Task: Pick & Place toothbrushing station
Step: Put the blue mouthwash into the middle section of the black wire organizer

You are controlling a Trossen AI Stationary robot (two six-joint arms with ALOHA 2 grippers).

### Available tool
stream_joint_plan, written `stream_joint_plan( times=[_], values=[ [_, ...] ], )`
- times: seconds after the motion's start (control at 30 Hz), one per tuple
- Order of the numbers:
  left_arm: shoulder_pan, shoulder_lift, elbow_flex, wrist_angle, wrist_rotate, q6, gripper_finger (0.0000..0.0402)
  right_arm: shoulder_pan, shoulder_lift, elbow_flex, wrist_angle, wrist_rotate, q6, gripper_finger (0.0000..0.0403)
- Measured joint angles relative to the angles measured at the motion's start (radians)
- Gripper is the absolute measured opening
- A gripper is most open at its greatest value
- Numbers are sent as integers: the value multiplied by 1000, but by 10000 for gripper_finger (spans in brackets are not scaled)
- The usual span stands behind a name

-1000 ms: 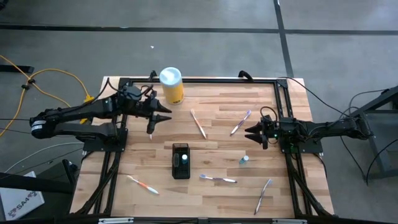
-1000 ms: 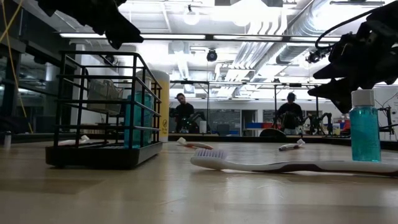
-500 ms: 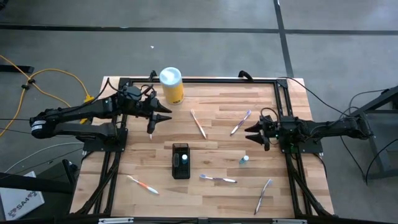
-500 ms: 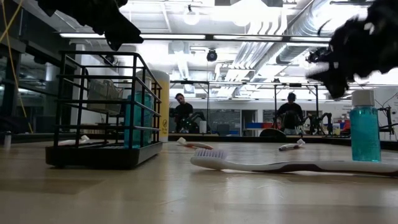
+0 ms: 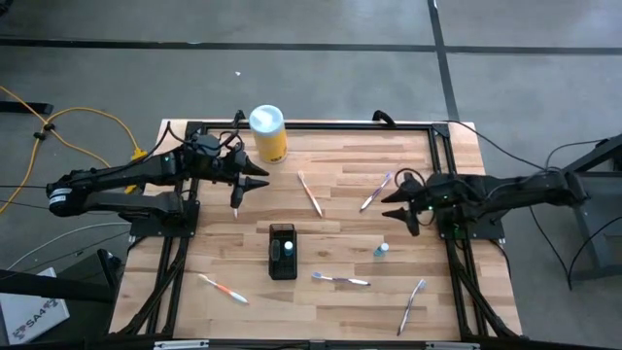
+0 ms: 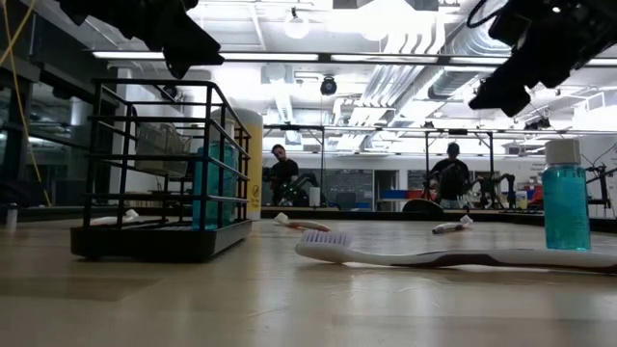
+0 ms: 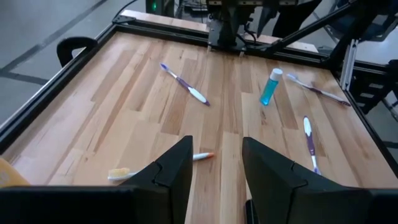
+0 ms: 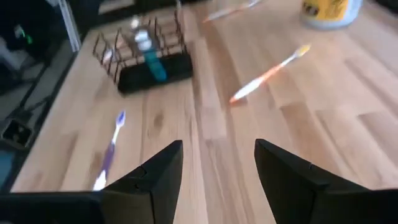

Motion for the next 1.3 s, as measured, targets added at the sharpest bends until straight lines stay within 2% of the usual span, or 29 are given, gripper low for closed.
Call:
stream_joint_plan(
  times=[0.1, 0.3, 0.63, 0.8, 0.97, 1.3],
  values=[
    [0, 0, 0, 0, 0, 0, 136, 36, 76, 37, -26, 0, -27, 192],
    [0, 0, 0, 3, 0, 0, 136, 139, 156, 88, -103, 102, -59, 192],
    [0, 0, 0, 9, 0, 0, 136, 314, 165, 103, -136, 207, 2, 192],
    [0, 0, 0, 8, 0, 0, 136, 388, 165, 103, -145, 279, -30, 192],
    [0, 0, 0, 8, 0, 1, 136, 433, 165, 103, -144, 333, -51, 192],
    [0, 0, 0, 8, 0, 1, 136, 441, 165, 103, -155, 333, -101, 192]
  ],
)
